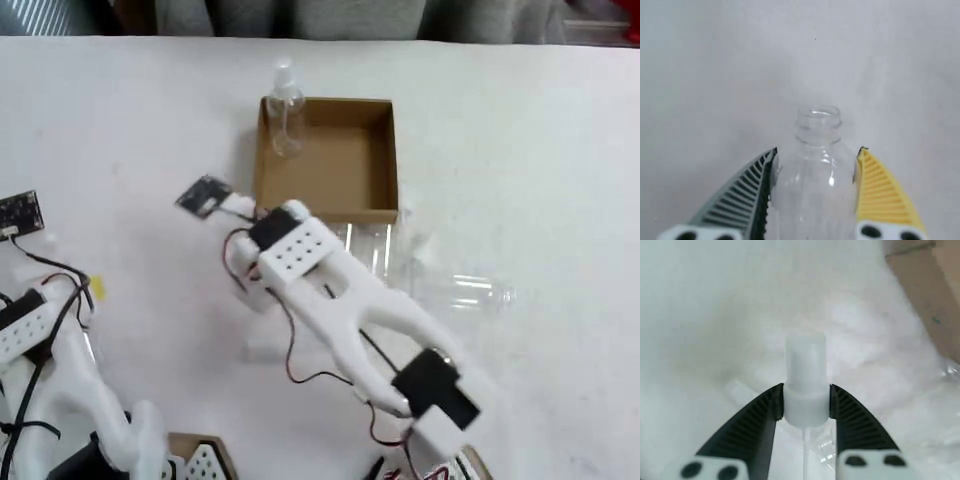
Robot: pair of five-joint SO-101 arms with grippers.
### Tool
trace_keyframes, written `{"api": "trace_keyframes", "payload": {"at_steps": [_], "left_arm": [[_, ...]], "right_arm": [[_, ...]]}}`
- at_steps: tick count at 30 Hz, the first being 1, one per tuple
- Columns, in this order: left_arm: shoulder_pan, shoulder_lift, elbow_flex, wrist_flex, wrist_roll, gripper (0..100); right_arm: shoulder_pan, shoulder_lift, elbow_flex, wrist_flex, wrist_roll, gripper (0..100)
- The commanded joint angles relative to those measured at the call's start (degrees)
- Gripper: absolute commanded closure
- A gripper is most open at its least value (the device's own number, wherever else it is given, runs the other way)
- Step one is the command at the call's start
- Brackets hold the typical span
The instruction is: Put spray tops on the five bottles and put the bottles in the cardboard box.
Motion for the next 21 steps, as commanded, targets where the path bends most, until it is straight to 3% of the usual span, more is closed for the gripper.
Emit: {"api": "trace_keyframes", "payload": {"at_steps": [1, 12, 17, 21], "left_arm": [[3.9, -2.4, -0.9, -1.0, 0.5, 83], [19.5, -2.5, -14.8, 6.0, 1.1, 83], [29.9, -2.5, -23.6, 12.8, 9.6, 83], [38.2, -2.5, -27.1, 15.5, 11.4, 83]], "right_arm": [[2.9, -10.6, 2.4, -0.5, -1.1, 91.1], [13.3, -35.3, 16.6, -0.7, -0.7, 90.9], [15.5, -40.3, 20.2, -0.6, -0.7, 91.0], [15.8, -45.7, 22.3, -0.6, -0.7, 91.0]]}}
